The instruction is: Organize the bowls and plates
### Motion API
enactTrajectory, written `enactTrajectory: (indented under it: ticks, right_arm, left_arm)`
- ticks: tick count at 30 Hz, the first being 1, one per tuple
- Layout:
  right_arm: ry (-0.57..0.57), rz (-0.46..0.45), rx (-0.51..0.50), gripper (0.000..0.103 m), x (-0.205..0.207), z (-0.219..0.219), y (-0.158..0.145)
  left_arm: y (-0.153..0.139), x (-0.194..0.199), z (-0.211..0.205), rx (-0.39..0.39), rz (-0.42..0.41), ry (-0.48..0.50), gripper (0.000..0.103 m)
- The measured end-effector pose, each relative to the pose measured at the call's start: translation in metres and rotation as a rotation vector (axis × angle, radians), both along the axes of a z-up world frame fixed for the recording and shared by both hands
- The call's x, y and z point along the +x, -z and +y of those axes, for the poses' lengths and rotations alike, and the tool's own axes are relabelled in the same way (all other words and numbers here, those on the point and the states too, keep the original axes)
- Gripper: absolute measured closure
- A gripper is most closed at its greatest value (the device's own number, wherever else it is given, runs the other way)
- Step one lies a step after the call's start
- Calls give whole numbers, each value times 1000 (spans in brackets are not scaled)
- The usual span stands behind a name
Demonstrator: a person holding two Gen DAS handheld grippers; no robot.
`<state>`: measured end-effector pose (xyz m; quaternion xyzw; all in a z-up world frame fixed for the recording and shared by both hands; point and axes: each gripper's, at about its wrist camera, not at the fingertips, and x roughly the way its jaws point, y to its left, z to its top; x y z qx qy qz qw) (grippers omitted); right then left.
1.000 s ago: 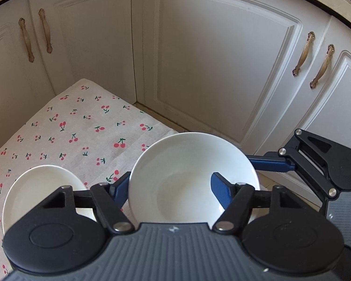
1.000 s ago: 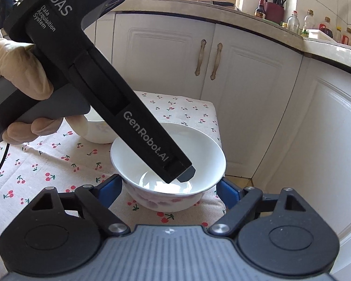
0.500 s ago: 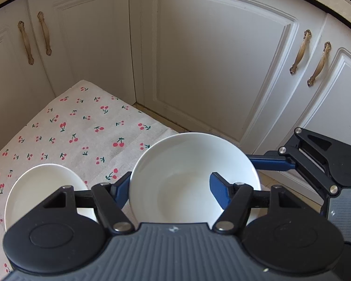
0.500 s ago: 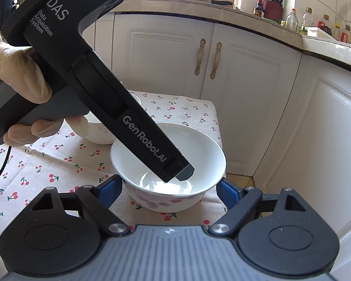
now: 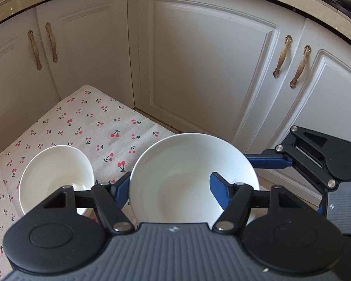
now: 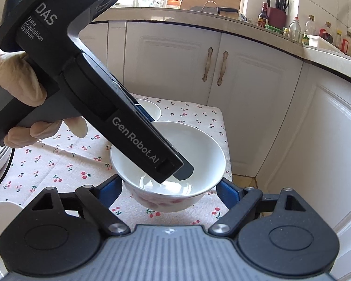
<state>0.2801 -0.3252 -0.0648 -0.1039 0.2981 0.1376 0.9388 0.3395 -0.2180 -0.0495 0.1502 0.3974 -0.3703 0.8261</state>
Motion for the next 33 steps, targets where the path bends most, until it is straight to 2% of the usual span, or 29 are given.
enactTrajectory:
  ticks: [16, 26, 33]
  right_arm:
    - [-58, -11, -26, 13, -67, 31, -31]
    - [-118, -16, -26, 13, -107, 51, -39]
    - [-158, 0, -11, 13, -127, 65, -34]
  left_arm:
    - [-29, -79, 43, -54, -27, -62, 33]
    - [-32, -123, 75, -97, -31, -128, 30]
    - [-23, -145, 92, -118, -24, -188, 29]
